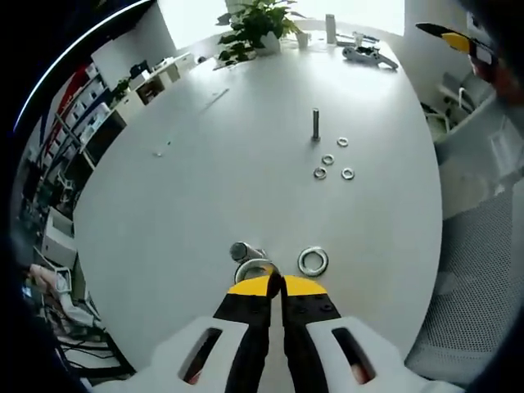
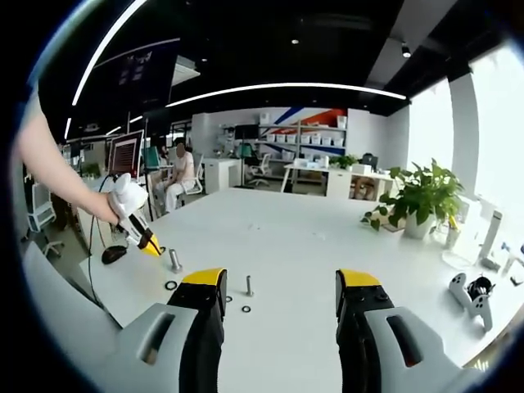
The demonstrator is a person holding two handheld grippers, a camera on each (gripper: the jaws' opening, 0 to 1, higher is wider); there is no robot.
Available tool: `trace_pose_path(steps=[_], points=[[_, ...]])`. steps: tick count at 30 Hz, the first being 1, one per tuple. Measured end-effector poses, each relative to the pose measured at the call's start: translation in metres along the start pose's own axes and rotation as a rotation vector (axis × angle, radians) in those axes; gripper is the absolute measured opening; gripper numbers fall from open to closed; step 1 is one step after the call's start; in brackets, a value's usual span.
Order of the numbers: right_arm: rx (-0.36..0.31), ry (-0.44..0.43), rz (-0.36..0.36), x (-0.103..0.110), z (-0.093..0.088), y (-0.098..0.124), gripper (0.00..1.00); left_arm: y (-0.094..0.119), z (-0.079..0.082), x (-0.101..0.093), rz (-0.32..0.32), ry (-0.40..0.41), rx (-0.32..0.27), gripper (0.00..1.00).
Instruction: Place the washer onto the threaded stud by aligning its center hole with the stud, sliding it down to the base, and recovering from edge contact or off-axis alignment until the washer reaches the visible bottom stop.
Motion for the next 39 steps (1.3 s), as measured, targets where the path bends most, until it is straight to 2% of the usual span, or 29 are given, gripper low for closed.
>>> trace_pose_path(steps=[16,23,39], points=[[-0.010,-0.009,-0.008,-0.003,0.001,0.001,0.56,-0.013,0.015,0.016,-0.002,-0.002,0.018,0.02],[-0.010,-0.012,-0.011,-0.004,0.000,0.001,0.56,-0.020,0.014,0.017,-0.011,0.008,0.037,0.02],[-0.007,-0.013,-0.005,-0.004,-0.001,-0.001,0.56,-0.021,0.016,0.013,-0.021,0.000,0.051,0.02]])
Point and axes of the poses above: the point that each gripper's makers call its tool centre point, and the gripper's own axes: y roughly backward along the fingers, x roughly to its left, z roughly out of its top, the point moved 3 cm from there along y, roughly backward along the fingers, and after that the axes turned 8 degrees about -x, right-handed, at the moved point
